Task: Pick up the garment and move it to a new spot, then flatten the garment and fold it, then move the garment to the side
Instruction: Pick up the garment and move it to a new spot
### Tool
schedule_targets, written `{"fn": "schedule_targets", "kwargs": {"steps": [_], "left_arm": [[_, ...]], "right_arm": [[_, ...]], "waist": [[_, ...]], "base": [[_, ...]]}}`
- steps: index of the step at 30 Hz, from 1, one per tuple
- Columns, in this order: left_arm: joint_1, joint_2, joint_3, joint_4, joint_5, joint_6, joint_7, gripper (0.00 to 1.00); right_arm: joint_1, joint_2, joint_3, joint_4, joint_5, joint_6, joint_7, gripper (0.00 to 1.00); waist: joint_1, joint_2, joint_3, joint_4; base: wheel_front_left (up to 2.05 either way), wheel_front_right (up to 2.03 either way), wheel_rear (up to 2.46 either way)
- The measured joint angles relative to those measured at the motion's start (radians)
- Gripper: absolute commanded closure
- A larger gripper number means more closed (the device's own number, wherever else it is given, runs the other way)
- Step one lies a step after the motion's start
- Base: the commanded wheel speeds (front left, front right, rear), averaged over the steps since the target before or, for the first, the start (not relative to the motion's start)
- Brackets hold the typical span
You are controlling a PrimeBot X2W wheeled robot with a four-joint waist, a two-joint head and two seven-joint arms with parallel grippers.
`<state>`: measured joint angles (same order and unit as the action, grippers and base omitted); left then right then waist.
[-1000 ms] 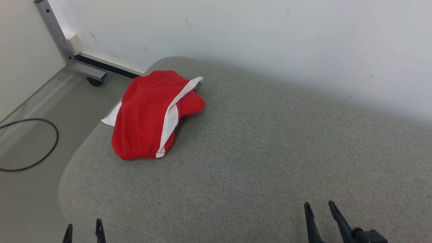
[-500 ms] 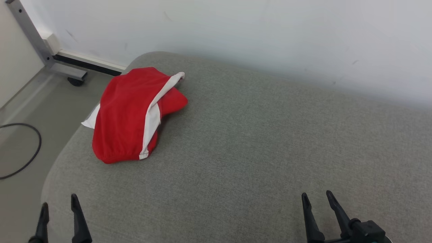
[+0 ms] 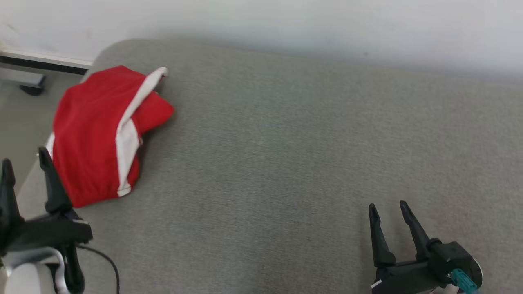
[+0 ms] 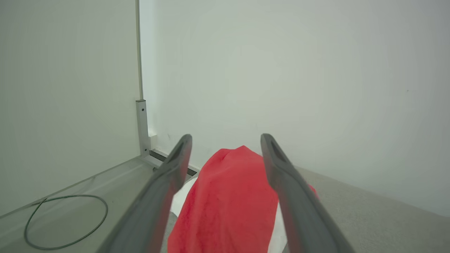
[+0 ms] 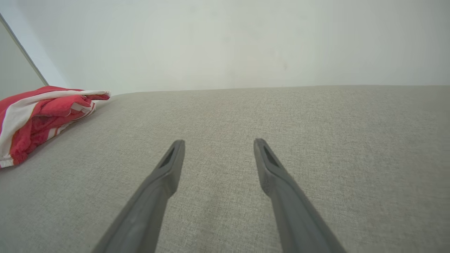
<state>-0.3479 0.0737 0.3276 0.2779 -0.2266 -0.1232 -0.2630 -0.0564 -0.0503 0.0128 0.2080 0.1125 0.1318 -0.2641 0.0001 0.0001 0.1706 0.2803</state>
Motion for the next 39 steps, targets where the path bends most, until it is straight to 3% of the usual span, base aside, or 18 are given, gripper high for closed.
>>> {"fn": "schedule_targets", "kwargs": {"steps": [4,13,20,34,39], "left_arm": [[-0.067,0.019,0.011,0.082,-0.058,-0.002,0.0,0.0],[-0.238,0.197,-0.08,0.33,-0.2,-0.008,0.003,0.0],[-0.331,0.312,-0.134,0.456,-0.315,-0.008,0.076,0.0],[-0.419,0.419,-0.224,0.708,-0.365,-0.008,0.397,0.0],[-0.44,0.422,-0.248,0.792,-0.365,0.028,0.519,0.0]], "right_arm": [[-0.009,0.0,-0.001,-0.002,0.001,0.0,0.0,0.0],[-0.03,0.0,-0.01,-0.009,0.0,0.0,0.0,0.0],[-0.036,0.0,-0.008,-0.018,0.0,0.0,0.0,0.0],[-0.047,-0.001,-0.01,-0.026,0.0,0.0,0.0,0.0],[-0.047,-0.001,-0.016,-0.029,-0.003,0.0,0.0,0.0]], "waist": [[0.0001,0.0,0.022,-0.033],[0.0,0.0,0.071,-0.119],[0.0,0.0,0.096,-0.175],[0.0,0.0,0.131,-0.252],[-0.0001,0.0,0.138,-0.265]], "base": [[0.0,0.0,0.0],[0.0,0.0,0.0],[0.0,0.0,0.0],[0.0,0.0,0.0],[0.0,0.0,0.0]]}}
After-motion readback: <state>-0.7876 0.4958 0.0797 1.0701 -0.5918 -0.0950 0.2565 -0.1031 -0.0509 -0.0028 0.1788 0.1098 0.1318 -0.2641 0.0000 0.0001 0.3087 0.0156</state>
